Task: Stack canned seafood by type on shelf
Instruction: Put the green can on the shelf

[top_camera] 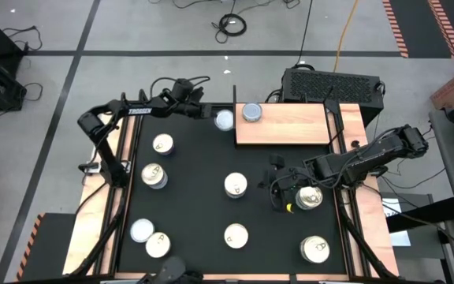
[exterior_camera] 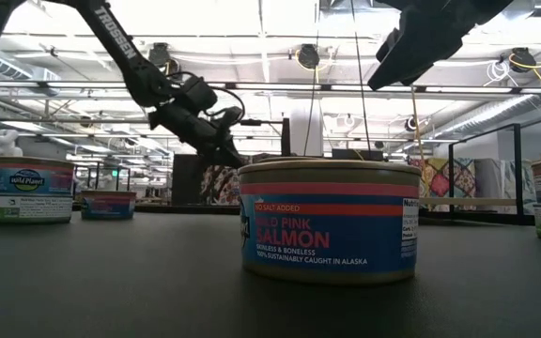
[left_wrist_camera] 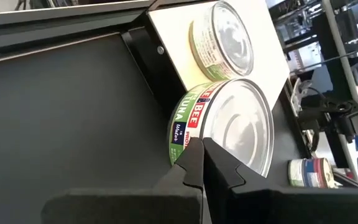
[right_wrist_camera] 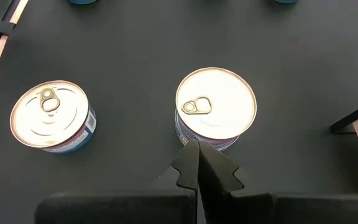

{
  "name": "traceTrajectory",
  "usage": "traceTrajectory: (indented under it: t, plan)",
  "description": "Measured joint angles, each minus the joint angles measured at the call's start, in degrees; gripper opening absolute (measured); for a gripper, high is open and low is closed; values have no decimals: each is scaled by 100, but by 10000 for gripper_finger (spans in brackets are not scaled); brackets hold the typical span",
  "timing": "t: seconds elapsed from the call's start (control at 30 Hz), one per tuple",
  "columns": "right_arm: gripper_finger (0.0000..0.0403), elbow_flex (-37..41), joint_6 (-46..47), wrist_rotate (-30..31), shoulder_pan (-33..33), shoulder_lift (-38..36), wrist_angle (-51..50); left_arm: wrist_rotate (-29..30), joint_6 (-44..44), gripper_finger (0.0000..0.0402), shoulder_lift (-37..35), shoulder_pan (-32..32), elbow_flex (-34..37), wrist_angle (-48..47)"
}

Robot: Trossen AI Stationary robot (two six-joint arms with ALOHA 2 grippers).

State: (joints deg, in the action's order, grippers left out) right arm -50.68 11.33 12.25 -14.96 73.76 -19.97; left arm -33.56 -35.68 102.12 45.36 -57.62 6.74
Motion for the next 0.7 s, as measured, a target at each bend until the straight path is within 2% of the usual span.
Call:
traceTrajectory:
  t: [0.23, 0.4, 0.7]
  plan:
    - [0, 0, -2, 0, 0, 0, -11, -91, -120, 0, 587, -286, -735, 20]
    - [0, 0, -2, -2, 0, 0, -38, -120, -128, 0, 828, -462, -1128, -291]
    - [0, 0, -48, -4, 0, 0, -55, 95, -140, 0, 878, -698, -1194, -422]
